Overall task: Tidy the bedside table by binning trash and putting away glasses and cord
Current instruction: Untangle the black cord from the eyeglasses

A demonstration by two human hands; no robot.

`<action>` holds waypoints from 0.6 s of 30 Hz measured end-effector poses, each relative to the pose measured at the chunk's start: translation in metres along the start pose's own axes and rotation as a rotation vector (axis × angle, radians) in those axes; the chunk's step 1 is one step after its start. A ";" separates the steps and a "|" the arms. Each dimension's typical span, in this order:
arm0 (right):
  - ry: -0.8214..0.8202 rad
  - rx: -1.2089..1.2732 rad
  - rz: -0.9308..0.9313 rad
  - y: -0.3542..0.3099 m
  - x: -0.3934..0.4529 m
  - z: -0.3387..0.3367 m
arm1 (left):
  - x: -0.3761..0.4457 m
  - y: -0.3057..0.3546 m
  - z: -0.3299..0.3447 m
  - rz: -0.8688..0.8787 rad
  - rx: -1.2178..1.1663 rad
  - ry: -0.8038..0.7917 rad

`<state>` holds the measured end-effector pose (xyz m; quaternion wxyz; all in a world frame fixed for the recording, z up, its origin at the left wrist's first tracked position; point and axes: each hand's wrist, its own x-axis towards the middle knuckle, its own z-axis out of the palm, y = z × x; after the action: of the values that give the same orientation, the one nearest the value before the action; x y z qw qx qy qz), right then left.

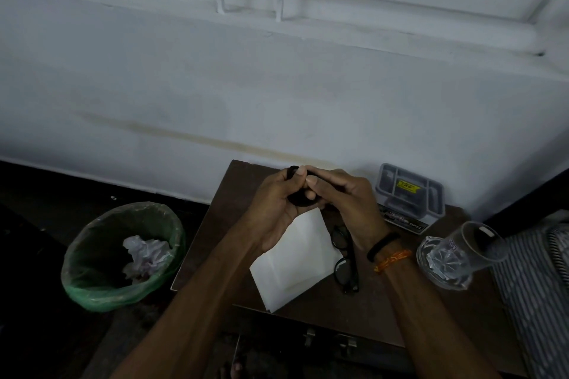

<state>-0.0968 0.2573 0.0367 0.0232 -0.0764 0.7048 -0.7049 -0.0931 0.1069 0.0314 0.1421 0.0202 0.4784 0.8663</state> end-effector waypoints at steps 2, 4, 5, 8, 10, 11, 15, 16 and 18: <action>0.012 -0.010 -0.012 0.000 0.001 0.000 | 0.002 -0.002 0.000 0.007 -0.001 0.035; 0.042 -0.021 -0.016 0.003 0.003 -0.001 | 0.002 -0.003 -0.001 0.015 -0.005 0.061; 0.056 -0.021 -0.013 0.004 0.003 -0.001 | 0.002 -0.004 -0.002 0.019 -0.005 0.077; 0.061 0.022 0.012 0.008 0.005 -0.003 | 0.001 -0.004 -0.003 0.050 0.001 0.138; 0.046 0.050 0.028 0.008 0.004 -0.005 | 0.001 -0.004 -0.002 0.075 0.009 0.167; 0.045 0.039 0.030 0.008 0.005 -0.006 | 0.001 -0.004 -0.002 0.085 0.012 0.171; 0.106 -0.198 -0.022 0.010 0.008 -0.010 | 0.002 -0.005 -0.003 0.120 0.054 0.157; 0.121 -0.263 -0.040 0.010 0.009 -0.009 | 0.002 -0.006 -0.003 0.132 0.075 0.153; 0.147 -0.350 -0.077 0.008 0.007 -0.006 | 0.002 -0.006 -0.002 0.161 0.111 0.156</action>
<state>-0.1056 0.2626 0.0289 -0.0688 -0.0544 0.8130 -0.5756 -0.0943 0.1088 0.0254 0.0332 -0.0010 0.5319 0.8462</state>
